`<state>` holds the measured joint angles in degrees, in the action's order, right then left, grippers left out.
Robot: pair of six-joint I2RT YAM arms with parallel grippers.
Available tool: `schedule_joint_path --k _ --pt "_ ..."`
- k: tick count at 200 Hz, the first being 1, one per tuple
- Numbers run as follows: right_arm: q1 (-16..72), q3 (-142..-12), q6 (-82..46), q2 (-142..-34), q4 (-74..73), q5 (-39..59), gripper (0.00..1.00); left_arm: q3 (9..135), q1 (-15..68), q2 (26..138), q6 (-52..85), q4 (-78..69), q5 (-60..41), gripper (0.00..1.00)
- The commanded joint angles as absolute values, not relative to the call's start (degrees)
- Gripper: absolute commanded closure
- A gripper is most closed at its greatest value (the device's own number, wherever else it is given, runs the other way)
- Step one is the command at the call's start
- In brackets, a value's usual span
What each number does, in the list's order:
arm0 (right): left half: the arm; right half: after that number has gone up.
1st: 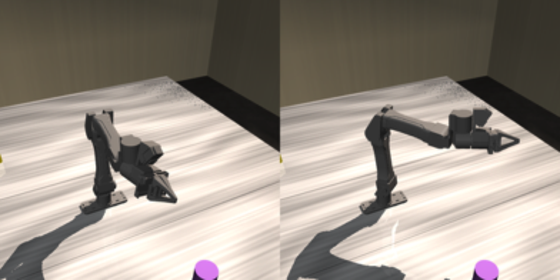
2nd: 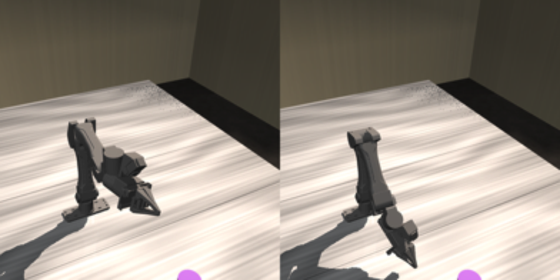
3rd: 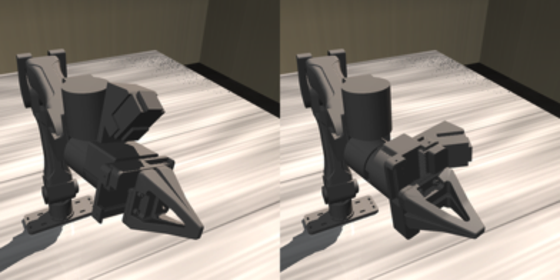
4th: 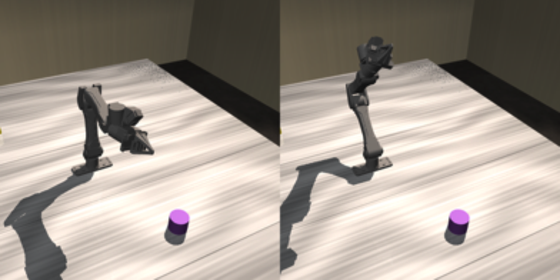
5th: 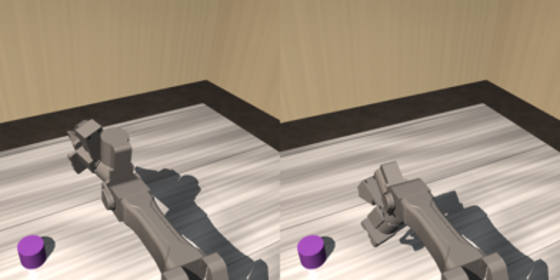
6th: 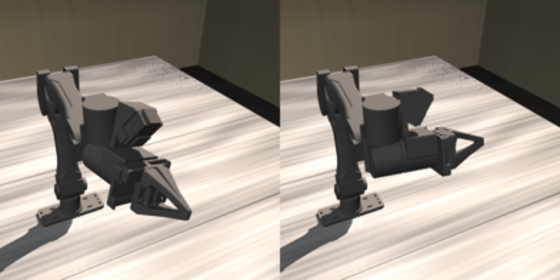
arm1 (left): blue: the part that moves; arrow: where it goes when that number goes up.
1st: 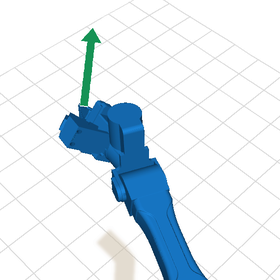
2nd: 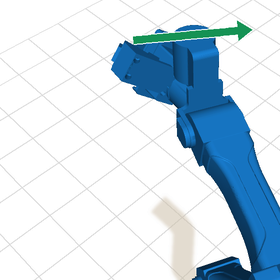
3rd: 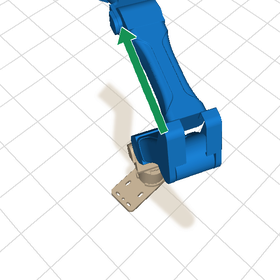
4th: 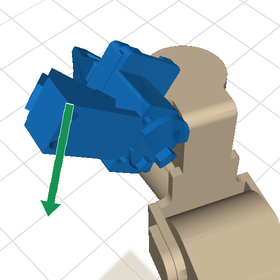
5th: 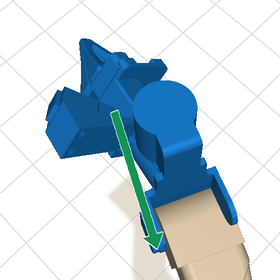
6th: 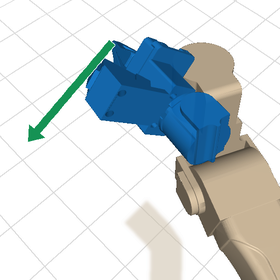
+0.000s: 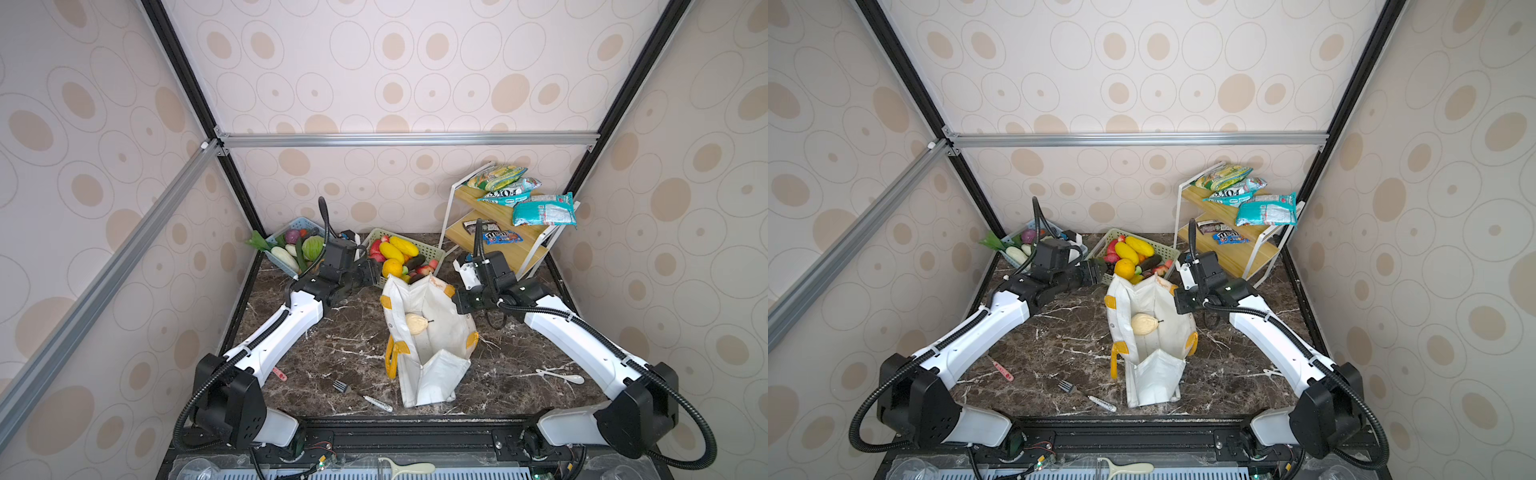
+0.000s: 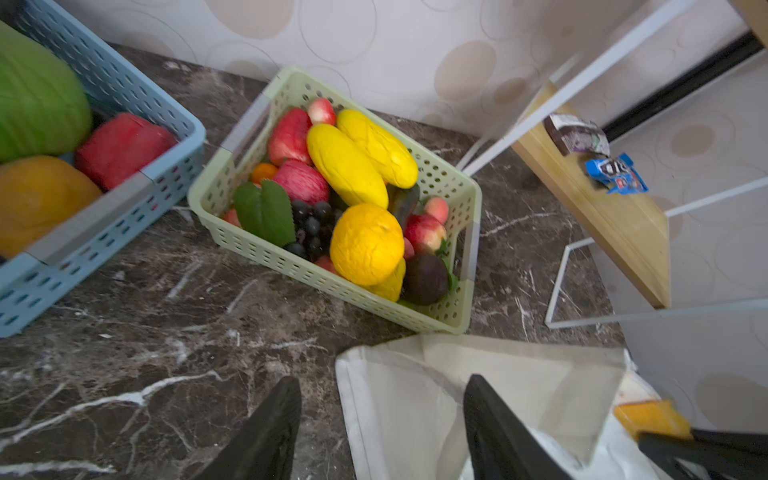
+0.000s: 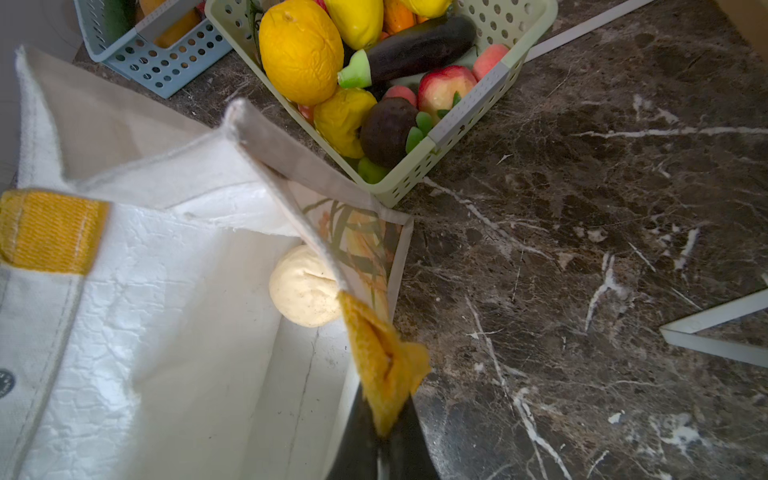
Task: Place the food into the grocery bag and tie it
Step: 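Release the bag rim with the left gripper and move it over the vegetable basket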
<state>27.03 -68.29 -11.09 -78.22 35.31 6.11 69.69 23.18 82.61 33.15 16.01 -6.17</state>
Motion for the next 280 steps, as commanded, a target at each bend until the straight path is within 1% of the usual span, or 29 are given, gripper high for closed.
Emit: schedule_joint_path --k 1,64,144,185,203,233,280 --pt "27.07 -66.99 -12.25 -78.38 34.31 7.90 0.99 72.28 21.51 84.01 31.91 17.72 -0.38 0.36" --pt "27.07 -66.53 -12.92 -78.22 33.42 9.39 1.00 72.63 16.08 86.32 32.92 16.02 7.43 0.35" --pt "27.07 -67.31 -13.54 -77.70 33.19 9.87 1.00 74.66 8.17 92.18 30.91 16.00 10.35 0.34" --pt "27.07 -67.65 -13.62 -77.43 33.27 10.00 1.00 77.05 5.18 96.74 29.12 16.36 13.47 0.34" --pt "27.07 -67.84 -13.49 -77.34 33.38 9.93 1.00 78.68 4.16 99.10 28.36 16.52 14.60 0.35" --pt "27.06 -67.93 -13.66 -77.43 33.32 9.83 1.00 82.03 2.80 103.86 27.23 16.85 16.73 0.40" --pt "27.08 -68.12 -13.88 -77.52 33.34 9.93 1.00 89.71 0.43 112.34 26.02 17.87 17.05 0.46"
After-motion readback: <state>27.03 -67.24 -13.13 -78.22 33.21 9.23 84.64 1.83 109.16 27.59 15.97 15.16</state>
